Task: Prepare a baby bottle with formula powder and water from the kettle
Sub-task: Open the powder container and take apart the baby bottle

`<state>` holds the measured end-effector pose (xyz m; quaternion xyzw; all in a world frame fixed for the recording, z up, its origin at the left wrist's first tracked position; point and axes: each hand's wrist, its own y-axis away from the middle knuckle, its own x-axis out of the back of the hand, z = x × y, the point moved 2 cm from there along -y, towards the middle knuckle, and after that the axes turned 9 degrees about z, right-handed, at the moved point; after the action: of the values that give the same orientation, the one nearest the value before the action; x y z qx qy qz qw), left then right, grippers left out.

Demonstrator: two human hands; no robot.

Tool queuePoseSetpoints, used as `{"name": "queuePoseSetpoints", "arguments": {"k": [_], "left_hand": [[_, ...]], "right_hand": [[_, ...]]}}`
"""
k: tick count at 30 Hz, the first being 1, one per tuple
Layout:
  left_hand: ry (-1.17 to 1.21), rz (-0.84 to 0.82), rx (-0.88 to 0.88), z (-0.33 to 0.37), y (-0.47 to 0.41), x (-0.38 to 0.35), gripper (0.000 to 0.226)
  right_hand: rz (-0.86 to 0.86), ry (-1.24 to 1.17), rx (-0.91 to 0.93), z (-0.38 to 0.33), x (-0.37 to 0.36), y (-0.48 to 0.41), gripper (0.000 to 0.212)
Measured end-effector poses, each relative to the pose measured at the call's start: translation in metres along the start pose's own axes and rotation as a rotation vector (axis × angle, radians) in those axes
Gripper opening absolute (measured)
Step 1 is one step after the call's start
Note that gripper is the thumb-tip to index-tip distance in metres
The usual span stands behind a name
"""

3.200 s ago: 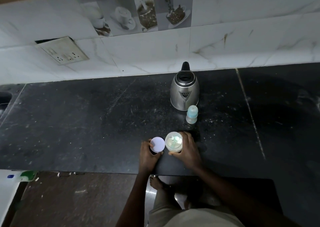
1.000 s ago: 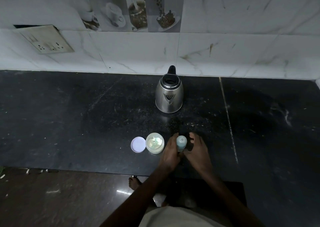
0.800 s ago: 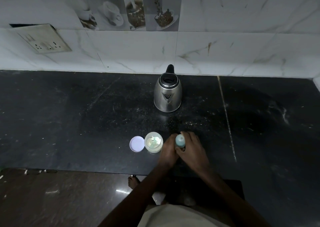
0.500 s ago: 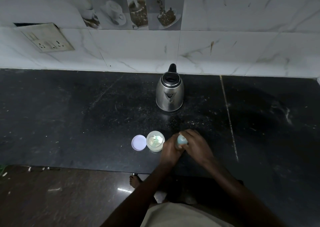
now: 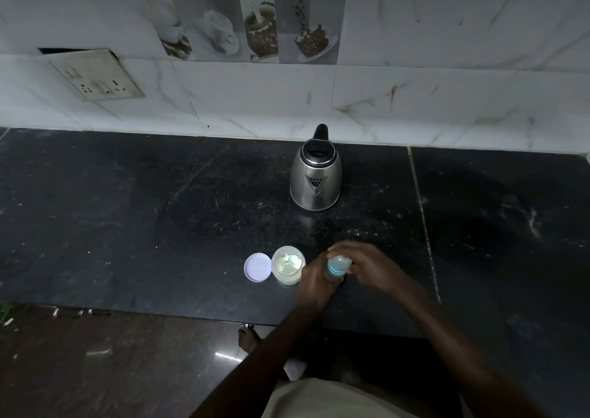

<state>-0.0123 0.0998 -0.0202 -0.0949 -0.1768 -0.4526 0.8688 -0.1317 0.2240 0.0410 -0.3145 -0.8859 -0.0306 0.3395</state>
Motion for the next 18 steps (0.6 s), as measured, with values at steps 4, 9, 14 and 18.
{"name": "queuePoseSetpoints", "arguments": {"k": [4, 9, 14, 18], "left_hand": [[-0.02, -0.029, 0.039, 0.001, 0.0, 0.0, 0.029], [-0.056, -0.046, 0.001, 0.003, -0.002, 0.001, 0.025], [-0.057, -0.041, -0.019, 0.001, -0.002, 0.0, 0.027], [-0.071, -0.054, -0.015, 0.001, -0.003, 0.0, 0.029]], "right_hand": [[0.16, 0.009, -0.04, -0.009, 0.024, 0.002, 0.049], [0.417, -0.318, -0.542, 0.013, 0.041, 0.022, 0.051], [0.59, -0.646, -0.797, 0.031, 0.021, 0.054, 0.05], [0.532, -0.307, -0.811, 0.043, 0.007, 0.069, 0.046]]}}
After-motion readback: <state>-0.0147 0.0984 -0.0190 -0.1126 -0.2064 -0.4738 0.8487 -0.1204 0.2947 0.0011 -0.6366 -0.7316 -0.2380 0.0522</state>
